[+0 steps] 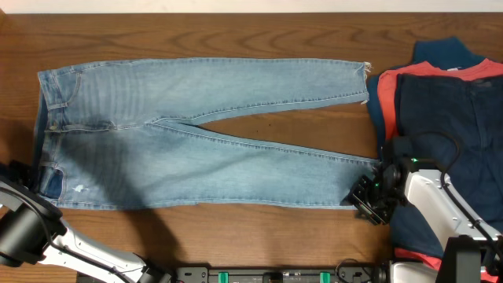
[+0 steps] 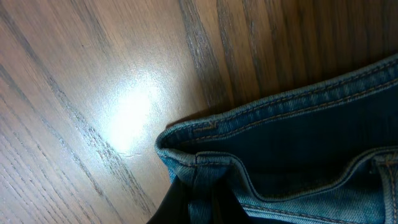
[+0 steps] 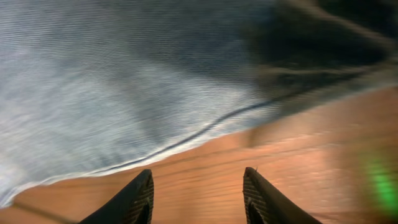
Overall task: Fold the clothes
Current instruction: 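Grasp the waistband with the left gripper and the leg hems with the right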
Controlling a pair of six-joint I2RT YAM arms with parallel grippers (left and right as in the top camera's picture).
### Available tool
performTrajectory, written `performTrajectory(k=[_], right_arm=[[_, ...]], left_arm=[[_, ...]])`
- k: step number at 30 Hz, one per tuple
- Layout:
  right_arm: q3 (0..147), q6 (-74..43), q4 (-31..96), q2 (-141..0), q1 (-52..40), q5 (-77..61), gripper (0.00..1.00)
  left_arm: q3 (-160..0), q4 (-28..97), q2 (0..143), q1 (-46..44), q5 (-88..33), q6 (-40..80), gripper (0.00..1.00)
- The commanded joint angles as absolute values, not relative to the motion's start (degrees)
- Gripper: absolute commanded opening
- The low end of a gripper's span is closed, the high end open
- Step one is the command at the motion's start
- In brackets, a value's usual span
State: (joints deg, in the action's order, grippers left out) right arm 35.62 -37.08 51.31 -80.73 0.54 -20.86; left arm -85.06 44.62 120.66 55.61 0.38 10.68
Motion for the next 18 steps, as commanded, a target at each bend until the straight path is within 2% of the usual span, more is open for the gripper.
performTrajectory(k=[1,8,13,18], right_arm=[[34.11,-40.14,50.41,-81.01,0.75,-16.23,0.46],[31.77,-43.72,42.83,-81.76,0.80,-12.58,0.46],[31.16,-43.72,38.61,-83.83,0.80,-10.87,0.35],[31.33,-42.72,36.60,-84.97,0.80,-10.26,0.01]], left_arm=[[-84.58,44.36,123.28,56.36,1.96,10.98,0.06],[-84.58,44.62,123.28,56.36,1.93,11.00,0.06],[-84.58,44.60,123.28,56.36,1.93,11.03,0.06],[-84.58,45.28,123.26,56.36,1.91,11.05,0.06]])
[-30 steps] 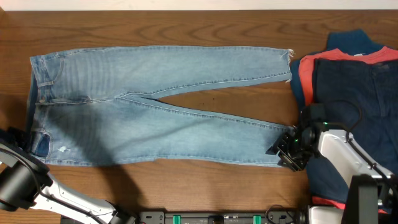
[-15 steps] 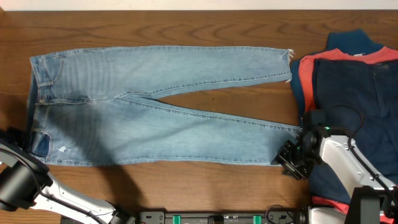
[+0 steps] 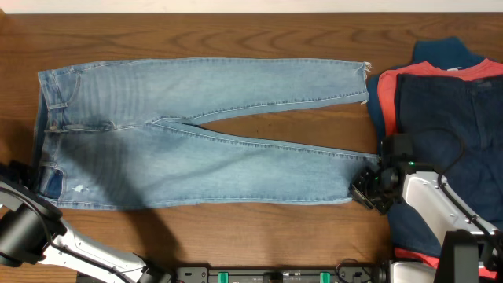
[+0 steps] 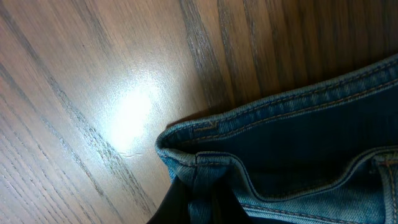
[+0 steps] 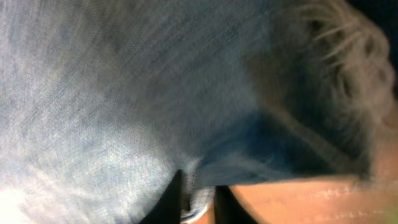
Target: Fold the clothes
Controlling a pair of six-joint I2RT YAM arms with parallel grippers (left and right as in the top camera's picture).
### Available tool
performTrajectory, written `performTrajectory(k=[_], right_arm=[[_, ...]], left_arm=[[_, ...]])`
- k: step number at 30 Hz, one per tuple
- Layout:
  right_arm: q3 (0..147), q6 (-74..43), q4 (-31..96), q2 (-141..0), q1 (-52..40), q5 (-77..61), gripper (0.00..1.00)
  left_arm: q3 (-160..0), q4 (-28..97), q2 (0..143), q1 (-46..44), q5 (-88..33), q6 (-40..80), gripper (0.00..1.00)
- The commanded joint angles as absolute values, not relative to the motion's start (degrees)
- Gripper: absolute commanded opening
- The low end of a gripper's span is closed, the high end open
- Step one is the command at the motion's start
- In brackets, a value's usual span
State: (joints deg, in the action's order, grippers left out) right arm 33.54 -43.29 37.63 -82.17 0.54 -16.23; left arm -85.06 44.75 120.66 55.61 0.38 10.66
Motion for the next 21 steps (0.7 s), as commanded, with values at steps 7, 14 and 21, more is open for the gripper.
performTrajectory(k=[7,14,21], right_arm=[[38.83,-37.04,43.88,-82.48,0.84,-10.26,0.01],[54.37,-34.30,57.41,-77.89,0.84,-6.33,0.01],[69.87,-30.20,68.62,-74.41,0.84,-5.21,0.01]], left_arm=[[-84.58,47.94,120.60,56.34,1.93,17.56,0.06],[-84.58,50.94,108.92,56.36,2.39,21.80,0.06],[-84.58,54.68,92.79,56.36,6.20,23.94,0.06]])
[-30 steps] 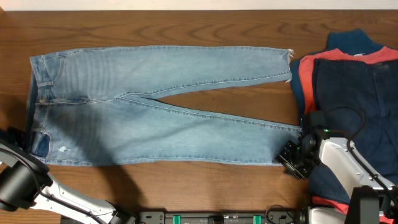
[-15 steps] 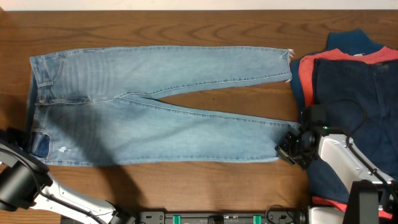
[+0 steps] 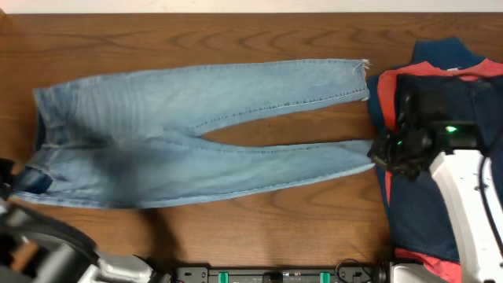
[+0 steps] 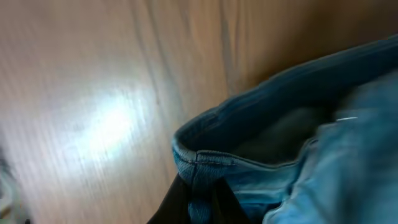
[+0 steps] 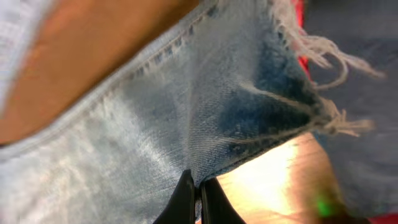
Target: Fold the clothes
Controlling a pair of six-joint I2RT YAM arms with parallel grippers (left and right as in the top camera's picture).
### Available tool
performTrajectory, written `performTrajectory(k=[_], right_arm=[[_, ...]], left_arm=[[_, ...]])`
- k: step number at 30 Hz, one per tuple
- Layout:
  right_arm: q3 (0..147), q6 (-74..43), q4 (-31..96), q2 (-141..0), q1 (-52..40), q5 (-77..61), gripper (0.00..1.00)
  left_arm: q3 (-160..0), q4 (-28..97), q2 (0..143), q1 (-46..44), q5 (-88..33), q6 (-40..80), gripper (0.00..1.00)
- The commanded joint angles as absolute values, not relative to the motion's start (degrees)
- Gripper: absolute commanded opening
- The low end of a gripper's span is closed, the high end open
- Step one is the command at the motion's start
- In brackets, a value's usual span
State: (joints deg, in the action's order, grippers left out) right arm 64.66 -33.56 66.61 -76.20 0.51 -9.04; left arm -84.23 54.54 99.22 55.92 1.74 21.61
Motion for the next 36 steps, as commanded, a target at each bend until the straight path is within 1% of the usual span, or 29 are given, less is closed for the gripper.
performTrajectory(k=[1,6,12,19,25,36], right_arm=[[71.77,-29.82,69.91,-74.00,0.84,-4.60,0.01],[82.37,-27.14,77.06,-72.34,0.84,-3.18,0.01],[92.36,-25.61,83.50,-72.10,0.84,-2.81,0.01],[92.99,-25.65,81.41,-74.46,0.84,-2.85,0.01],[93.17,-25.65,78.24,-75.99,0.80,-3.66,0.01],[103.22,-25.63,83.64,-73.21,0.84,-3.55,0.01]], left_arm=[[-84.58,54.65,90.76,56.36,6.52,23.99,0.06],[-84.58,54.78,80.44,56.36,8.64,24.34,0.06],[-84.58,54.96,73.32,56.34,12.53,24.38,0.06],[-84.58,51.99,73.89,56.34,13.13,24.77,0.06],[-84.58,54.70,75.07,56.34,13.21,24.47,0.06],[-84.68,57.43,65.98,56.34,16.64,24.29,0.06]])
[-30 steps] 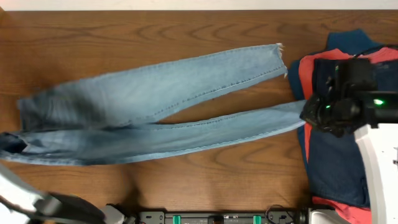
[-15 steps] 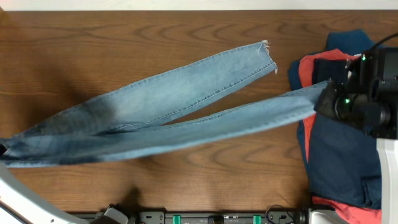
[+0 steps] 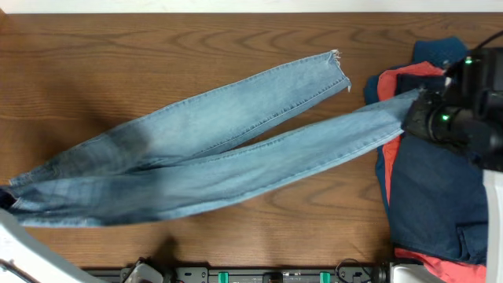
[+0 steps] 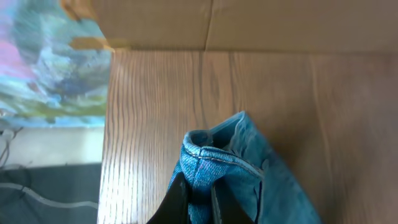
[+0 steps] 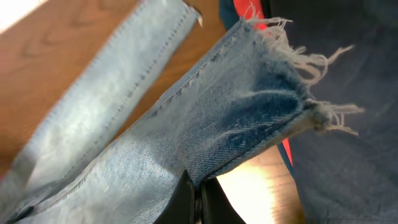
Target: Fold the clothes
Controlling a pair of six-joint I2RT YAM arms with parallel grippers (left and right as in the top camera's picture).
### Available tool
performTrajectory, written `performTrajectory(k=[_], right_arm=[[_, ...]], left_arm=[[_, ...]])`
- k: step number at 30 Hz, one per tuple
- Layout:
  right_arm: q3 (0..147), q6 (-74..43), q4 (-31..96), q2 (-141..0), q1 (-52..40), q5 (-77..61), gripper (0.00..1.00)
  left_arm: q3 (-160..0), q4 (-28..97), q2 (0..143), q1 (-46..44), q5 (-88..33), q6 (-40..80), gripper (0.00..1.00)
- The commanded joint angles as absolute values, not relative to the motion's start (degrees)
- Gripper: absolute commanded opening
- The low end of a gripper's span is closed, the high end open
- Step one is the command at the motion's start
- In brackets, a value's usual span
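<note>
Light blue jeans (image 3: 212, 165) hang stretched in a slant from the table's left edge to the right side. My left gripper (image 4: 198, 199) is shut on a corner of the waistband (image 4: 211, 155), high above the table. At the other end my right gripper (image 3: 415, 118) is shut on the frayed hem (image 5: 273, 106) of one leg, its fingertips (image 5: 186, 198) pinching the cloth. The other leg trails free, and its hem (image 3: 338, 67) lies toward the back of the table. The left gripper is cut off at the overhead view's left edge.
A pile of navy and red clothes (image 3: 440, 196) lies at the right, under my right arm. The table's left edge (image 4: 106, 124) shows in the left wrist view, with floor beyond it. A black bar (image 3: 275, 275) runs along the front edge.
Both grippers have risen with the jeans still held. The right one has moved toward the back over the clothes pile. The jeans now hang taut on a slant, and the free leg's hem has shifted left.
At first the jeans lay flat, my left gripper shut on the waistband corner and my right gripper open at the near leg's hem. Then the right gripper was shut on that hem. Later both ends were off the table, and now the jeans are stretched between the grippers.
</note>
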State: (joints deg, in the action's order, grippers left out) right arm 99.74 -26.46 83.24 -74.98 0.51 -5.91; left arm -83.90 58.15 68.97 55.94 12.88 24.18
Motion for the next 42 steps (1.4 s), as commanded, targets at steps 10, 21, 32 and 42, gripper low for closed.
performTrajectory(k=[10,21,32,42], right_arm=[[104.03,-26.52,76.38,-79.94,0.75,-6.72,0.01],[104.03,-26.98,55.96,-103.26,-1.52,-12.49,0.01],[104.03,-32.18,43.00,-119.02,-3.42,-14.00,0.01],[104.31,-30.79,44.27,-118.96,-3.57,-13.52,0.01]], left_arm=[[-84.68,56.51,75.57,53.65,16.64,22.76,0.06],[-84.68,53.84,91.81,52.38,17.23,22.33,0.06],[-84.66,45.76,98.89,46.48,21.58,18.31,0.06],[-84.66,46.13,99.11,45.82,25.19,17.61,0.06]])
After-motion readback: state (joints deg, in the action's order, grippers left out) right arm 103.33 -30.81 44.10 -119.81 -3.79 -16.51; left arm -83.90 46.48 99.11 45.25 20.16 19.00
